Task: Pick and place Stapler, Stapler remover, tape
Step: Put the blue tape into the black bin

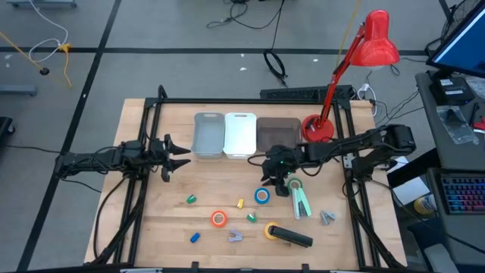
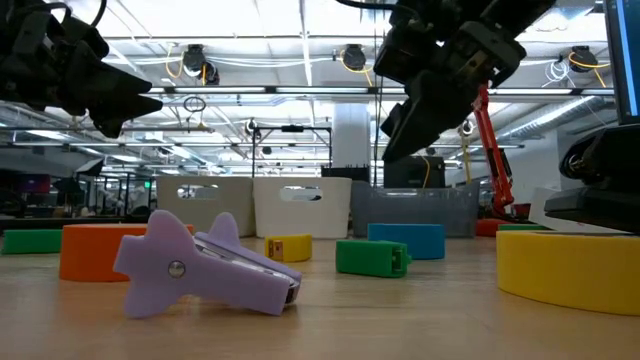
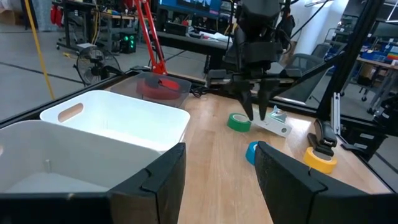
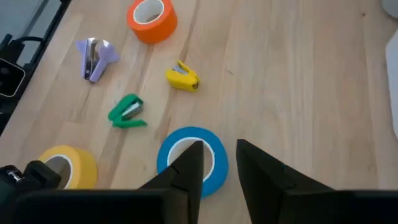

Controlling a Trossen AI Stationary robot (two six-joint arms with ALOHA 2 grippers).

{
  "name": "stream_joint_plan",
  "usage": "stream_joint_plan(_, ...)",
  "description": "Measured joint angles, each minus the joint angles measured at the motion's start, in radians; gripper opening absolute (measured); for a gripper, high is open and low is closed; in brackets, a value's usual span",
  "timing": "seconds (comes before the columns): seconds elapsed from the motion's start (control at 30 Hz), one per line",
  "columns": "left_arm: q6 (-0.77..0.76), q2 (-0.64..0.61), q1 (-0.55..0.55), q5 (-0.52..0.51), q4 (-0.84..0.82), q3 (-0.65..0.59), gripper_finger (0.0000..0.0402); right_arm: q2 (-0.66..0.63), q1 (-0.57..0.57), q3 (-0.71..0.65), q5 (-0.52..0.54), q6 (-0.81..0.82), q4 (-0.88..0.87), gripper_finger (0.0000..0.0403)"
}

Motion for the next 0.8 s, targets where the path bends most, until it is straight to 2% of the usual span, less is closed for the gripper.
stream_joint_plan(0.2,0.001,0.0,0.0,-0.003,0.0,0.0,0.0191,0.001,0.0,0.0,0.022,0.032,-0.019,0.0167)
stream_joint_plan(0.33,0.002,0.0,0.0,-0.006,0.0,0.0,0.0191,0.026,0.0,0.0,0.025,0.048,-0.001,0.0198)
stream_joint_plan(0.5,0.003,0.0,0.0,-0.006,0.0,0.0,0.0191,0.109,0.005,-0.001,-0.023,0.079,0.022,0.0207)
stream_joint_plan(0.8,0.001,0.0,0.0,-0.006,0.0,0.0,0.0191,0.215,0.012,0.033,-0.026,0.074,0.035,0.0208)
